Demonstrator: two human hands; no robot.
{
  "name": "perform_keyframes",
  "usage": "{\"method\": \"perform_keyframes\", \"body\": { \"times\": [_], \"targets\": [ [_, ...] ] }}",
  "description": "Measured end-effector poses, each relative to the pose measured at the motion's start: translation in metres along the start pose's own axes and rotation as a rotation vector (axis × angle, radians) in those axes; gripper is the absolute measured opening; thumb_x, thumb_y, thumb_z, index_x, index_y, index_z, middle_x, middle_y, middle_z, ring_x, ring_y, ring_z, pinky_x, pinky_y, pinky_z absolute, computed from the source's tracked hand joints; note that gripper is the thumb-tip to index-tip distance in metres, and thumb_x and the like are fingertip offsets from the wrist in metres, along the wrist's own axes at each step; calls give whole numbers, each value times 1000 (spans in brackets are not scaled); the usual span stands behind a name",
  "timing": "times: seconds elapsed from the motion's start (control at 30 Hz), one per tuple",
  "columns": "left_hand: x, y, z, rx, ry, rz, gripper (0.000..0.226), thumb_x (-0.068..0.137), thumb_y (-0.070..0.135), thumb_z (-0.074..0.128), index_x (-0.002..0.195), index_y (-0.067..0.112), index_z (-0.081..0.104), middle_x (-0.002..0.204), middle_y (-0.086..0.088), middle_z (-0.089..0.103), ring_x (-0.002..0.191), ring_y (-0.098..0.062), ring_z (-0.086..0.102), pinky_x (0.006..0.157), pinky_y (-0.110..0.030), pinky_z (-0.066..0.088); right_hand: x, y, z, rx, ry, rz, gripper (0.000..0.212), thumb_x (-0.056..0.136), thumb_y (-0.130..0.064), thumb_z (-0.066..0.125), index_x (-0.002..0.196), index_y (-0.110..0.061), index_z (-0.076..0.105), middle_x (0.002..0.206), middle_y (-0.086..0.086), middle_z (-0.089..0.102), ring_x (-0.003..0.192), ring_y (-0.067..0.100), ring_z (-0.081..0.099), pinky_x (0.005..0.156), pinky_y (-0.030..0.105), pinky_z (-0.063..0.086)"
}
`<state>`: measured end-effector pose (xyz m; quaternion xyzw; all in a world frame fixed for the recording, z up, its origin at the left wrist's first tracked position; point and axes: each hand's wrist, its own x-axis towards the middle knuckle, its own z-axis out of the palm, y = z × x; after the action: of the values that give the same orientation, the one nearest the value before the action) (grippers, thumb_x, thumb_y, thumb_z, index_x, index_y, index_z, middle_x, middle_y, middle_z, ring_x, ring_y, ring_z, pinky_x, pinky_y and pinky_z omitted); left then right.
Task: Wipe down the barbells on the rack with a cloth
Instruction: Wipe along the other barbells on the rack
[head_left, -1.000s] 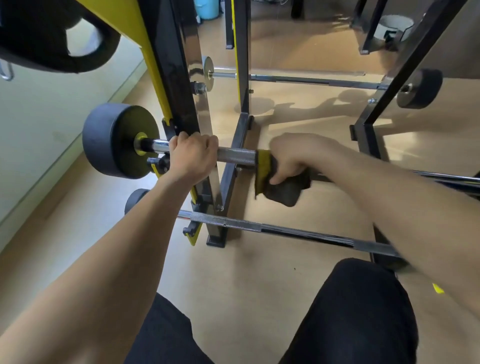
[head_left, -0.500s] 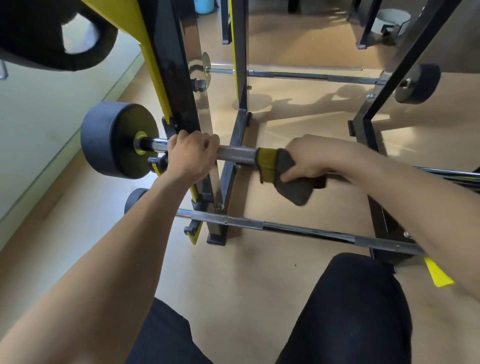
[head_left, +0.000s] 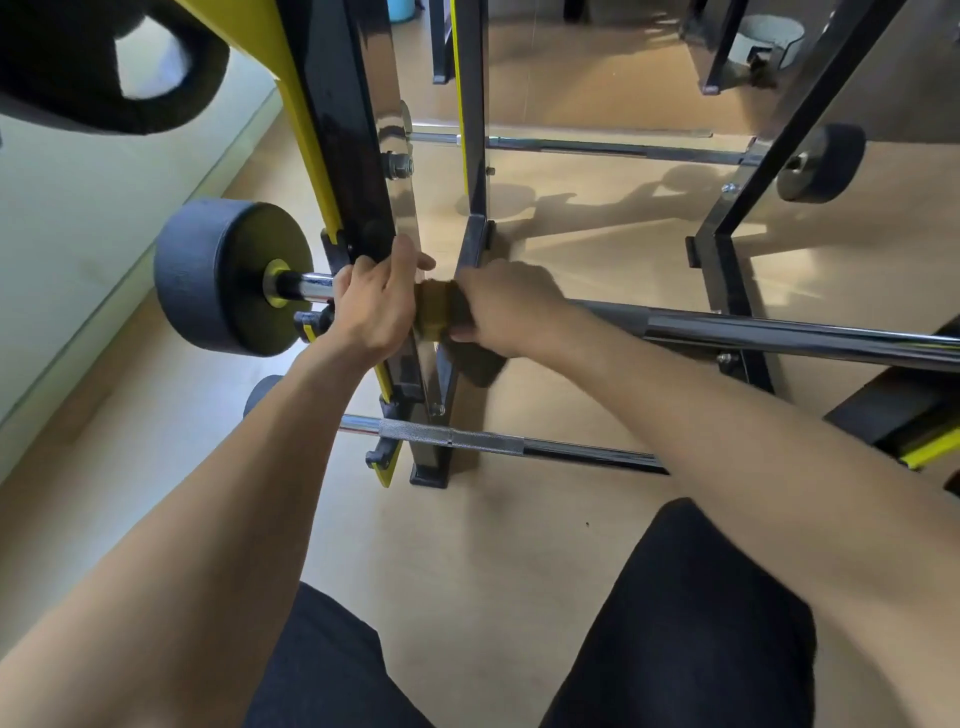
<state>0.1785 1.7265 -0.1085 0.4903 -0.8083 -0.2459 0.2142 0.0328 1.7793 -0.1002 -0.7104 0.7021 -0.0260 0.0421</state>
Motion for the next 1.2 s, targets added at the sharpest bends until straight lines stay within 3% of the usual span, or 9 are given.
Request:
{"method": "perform_keyframes", "body": {
  "times": [0.23, 0.33, 0.47, 0.57, 0.67, 0.83, 0.93, 1.03, 1.2],
  "targets": [
    [9, -7, -5, -416, -88, -102, 79, 85, 73, -9, 92, 50, 66, 91, 14, 70, 113, -25, 58, 115, -55, 24, -35, 55, -32, -104, -368, 233, 52, 75, -57, 76, 98, -15, 56, 89, 4, 59, 82, 25, 57, 71, 34, 50],
    [9, -9, -6, -424, -86, -112, 77, 83, 76, -9, 89, 56, 65, 93, 16, 69, 118, -26, 55, 116, -54, 23, 3, 8, -23, -2, -264, 96, 49, 75, -53, 76, 102, -15, 62, 91, 4, 60, 80, 24, 54, 69, 30, 44],
    [8, -8, -4, -95, -49, -25, 50, 106, 42, 11, 120, 26, 56, 115, 0, 53, 118, -26, 40, 112, -44, 19, 37, -44, -5, 44, -75, -18, 44, 90, -45, 60, 124, -17, 58, 104, 2, 63, 79, 20, 52, 70, 32, 41],
    [11, -18, 1, 75, -29, 85, 29, 102, 38, 29, 88, 30, 53, 96, 3, 60, 96, -23, 46, 101, -47, 27, 19, -23, 5, -43, 33, -35, 40, 93, -46, 58, 119, -15, 57, 97, 6, 62, 78, 25, 56, 65, 34, 39],
    [12, -20, 6, 122, -1, 99, 43, 98, 49, 34, 63, 29, 48, 65, 11, 48, 85, -25, 47, 94, -47, 31, -10, 10, 2, -73, 38, 6, 32, 93, -44, 58, 111, -18, 57, 90, 3, 59, 81, 26, 60, 64, 32, 39],
    [7, -19, 8, 194, 57, 175, 38, 103, 34, 34, 69, 24, 49, 70, 6, 49, 88, -24, 39, 87, -38, 23, -57, 58, -24, -113, -212, 214, 39, 85, -47, 66, 112, -20, 57, 95, 1, 61, 89, 26, 59, 78, 41, 53],
    [5, -20, 8, 218, 84, 253, 36, 99, 31, 25, 80, 15, 51, 80, 0, 52, 86, -25, 40, 87, -37, 23, -59, 53, -36, -230, -271, 291, 44, 80, -49, 73, 106, -17, 59, 91, 4, 60, 84, 25, 58, 75, 39, 52],
    [4, -23, 8, 246, 120, 304, 46, 97, 33, 19, 90, 9, 58, 83, -6, 56, 85, -29, 44, 86, -39, 26, -23, 5, -33, -207, -224, 182, 36, 78, -40, 77, 97, -18, 55, 91, 6, 58, 79, 25, 53, 66, 34, 43],
    [9, -25, 8, 314, 160, 271, 50, 91, 32, 13, 104, 6, 53, 96, -19, 61, 93, -40, 50, 88, -46, 32, 11, -41, -8, -68, -10, 32, 40, 89, -42, 64, 118, -16, 59, 112, 8, 64, 99, 31, 62, 69, 34, 38]
  ]
}}
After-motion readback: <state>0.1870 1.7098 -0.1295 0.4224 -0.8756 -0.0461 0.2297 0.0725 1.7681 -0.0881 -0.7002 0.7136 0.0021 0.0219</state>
